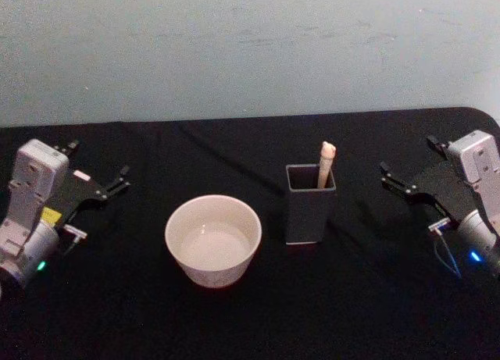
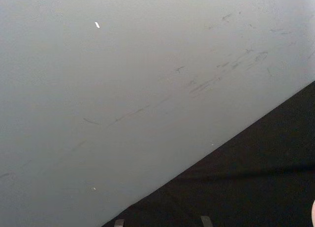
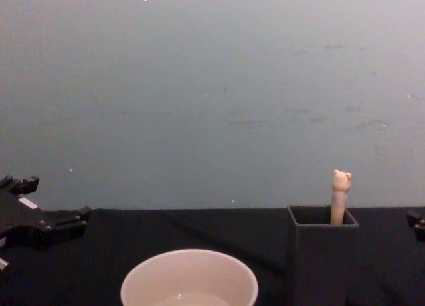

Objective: Pick up the stirring spoon with one hand, stir inside the cup, then place it back in its original position.

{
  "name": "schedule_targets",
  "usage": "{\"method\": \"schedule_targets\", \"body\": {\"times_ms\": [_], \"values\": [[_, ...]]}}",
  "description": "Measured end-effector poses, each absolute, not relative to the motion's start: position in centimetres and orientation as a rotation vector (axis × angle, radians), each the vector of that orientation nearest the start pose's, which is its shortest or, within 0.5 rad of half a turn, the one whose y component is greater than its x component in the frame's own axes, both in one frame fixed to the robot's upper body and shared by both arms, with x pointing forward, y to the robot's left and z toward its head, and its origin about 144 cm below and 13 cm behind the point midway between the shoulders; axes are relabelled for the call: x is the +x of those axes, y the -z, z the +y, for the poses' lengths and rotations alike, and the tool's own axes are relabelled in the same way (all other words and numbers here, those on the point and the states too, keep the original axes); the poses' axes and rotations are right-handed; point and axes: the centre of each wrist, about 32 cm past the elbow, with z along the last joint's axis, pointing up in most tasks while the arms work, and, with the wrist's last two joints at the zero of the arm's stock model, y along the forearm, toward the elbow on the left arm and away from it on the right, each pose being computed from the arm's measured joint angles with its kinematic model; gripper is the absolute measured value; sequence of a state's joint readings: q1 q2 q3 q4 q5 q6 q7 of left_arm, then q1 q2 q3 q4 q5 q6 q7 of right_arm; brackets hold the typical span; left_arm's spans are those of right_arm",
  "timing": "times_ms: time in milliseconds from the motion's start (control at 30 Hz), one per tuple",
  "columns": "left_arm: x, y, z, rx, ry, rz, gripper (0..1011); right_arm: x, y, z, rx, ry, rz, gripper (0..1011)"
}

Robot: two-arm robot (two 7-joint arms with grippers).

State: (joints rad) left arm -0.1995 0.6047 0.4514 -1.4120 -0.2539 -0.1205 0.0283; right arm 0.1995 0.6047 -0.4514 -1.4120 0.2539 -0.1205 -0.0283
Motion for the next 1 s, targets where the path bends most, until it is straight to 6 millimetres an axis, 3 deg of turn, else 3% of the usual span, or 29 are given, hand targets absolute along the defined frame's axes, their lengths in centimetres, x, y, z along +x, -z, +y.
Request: {"method": "schedule_targets", "body": {"times_ms": [1000], "values": [[48.86,-113.98,30.97,0.304,-1.248,-0.285,1001,48.86,-113.98,-30.96,-0.304,1.248,-0.285,1002]]}}
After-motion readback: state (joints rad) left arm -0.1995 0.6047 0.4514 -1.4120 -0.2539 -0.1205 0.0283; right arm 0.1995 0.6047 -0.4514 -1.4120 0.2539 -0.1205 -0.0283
